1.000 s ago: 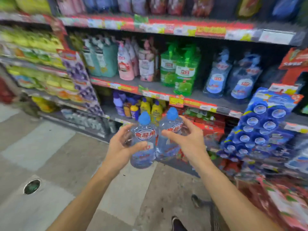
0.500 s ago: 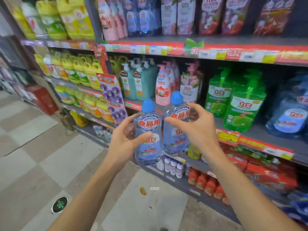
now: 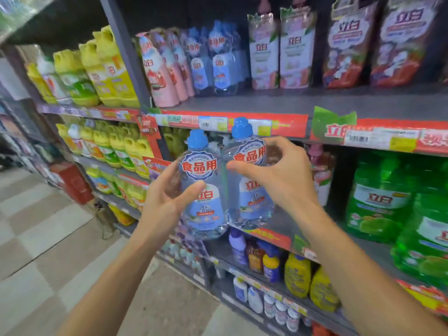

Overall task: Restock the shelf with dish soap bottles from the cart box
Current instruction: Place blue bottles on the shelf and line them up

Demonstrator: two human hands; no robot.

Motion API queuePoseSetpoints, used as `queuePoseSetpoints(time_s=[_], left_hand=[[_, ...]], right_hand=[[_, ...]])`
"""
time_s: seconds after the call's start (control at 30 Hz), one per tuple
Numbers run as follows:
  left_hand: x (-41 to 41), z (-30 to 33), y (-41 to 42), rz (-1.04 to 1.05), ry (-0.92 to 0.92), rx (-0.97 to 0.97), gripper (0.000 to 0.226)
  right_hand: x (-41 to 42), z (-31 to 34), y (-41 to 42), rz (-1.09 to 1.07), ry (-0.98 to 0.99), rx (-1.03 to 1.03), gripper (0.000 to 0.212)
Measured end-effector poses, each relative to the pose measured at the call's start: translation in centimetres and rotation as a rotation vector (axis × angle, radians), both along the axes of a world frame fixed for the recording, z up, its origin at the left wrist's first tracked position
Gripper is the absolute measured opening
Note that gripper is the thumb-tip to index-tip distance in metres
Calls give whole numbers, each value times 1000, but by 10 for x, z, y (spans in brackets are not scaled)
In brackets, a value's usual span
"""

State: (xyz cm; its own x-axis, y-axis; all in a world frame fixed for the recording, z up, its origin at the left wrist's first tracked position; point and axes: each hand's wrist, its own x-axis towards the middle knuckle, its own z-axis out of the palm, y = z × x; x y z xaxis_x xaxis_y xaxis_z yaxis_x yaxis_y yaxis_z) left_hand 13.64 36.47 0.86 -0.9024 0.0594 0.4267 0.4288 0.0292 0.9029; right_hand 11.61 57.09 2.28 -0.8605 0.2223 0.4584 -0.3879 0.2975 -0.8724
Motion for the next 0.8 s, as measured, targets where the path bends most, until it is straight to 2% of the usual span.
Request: queuePoseSetpoints(time_s=[0.23, 0.4, 0.53, 0.8], left_hand=[[-69, 50, -26, -37, 116, 8, 41], [-130, 82, -55, -83, 197, -31, 40], [-183, 104, -74, -138, 261, -30, 50], [-291, 163, -101, -336, 347, 22, 43]], right_hand=[[-56, 65, -25, 47, 53, 20, 51], [-102, 103, -48, 75, 102, 10, 49], [-139, 125, -66, 21, 169, 14, 44], [-213, 171, -96, -154, 243, 16, 49]])
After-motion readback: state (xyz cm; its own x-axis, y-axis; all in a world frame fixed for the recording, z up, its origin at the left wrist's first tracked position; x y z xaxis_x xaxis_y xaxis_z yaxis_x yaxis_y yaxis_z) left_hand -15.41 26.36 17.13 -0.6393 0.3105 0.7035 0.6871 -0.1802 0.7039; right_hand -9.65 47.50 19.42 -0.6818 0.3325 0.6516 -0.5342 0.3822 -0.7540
